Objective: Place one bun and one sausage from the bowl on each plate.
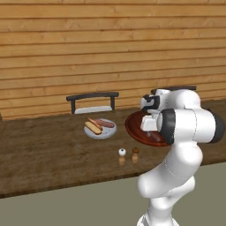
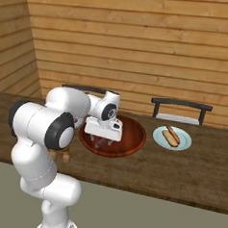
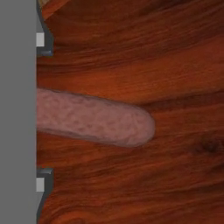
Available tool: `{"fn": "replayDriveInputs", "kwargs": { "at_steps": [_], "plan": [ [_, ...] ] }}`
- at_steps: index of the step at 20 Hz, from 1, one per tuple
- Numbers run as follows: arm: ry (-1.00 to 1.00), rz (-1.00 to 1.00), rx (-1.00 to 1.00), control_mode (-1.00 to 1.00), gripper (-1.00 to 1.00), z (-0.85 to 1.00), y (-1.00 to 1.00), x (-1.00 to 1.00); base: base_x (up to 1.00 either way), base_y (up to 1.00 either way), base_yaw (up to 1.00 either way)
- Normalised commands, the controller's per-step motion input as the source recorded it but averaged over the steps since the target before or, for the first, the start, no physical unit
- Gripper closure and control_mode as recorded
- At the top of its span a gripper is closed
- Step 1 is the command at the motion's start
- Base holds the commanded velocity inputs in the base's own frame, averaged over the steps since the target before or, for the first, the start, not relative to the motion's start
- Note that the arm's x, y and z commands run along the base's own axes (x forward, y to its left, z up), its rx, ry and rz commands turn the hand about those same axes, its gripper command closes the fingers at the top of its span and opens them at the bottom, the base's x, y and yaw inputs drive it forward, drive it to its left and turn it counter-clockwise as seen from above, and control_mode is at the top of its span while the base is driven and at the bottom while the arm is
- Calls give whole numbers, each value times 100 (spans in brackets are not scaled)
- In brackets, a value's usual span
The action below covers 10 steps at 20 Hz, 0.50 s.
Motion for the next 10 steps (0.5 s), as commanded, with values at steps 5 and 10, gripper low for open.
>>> {"fn": "replayDriveInputs", "kwargs": {
  "at_steps": [5,10],
  "plan": [
    [3,0,0,-100,-100,-21,0,0,0,0,0],
    [10,0,0,-100,-100,-9,0,0,0,0,0]
  ]
}}
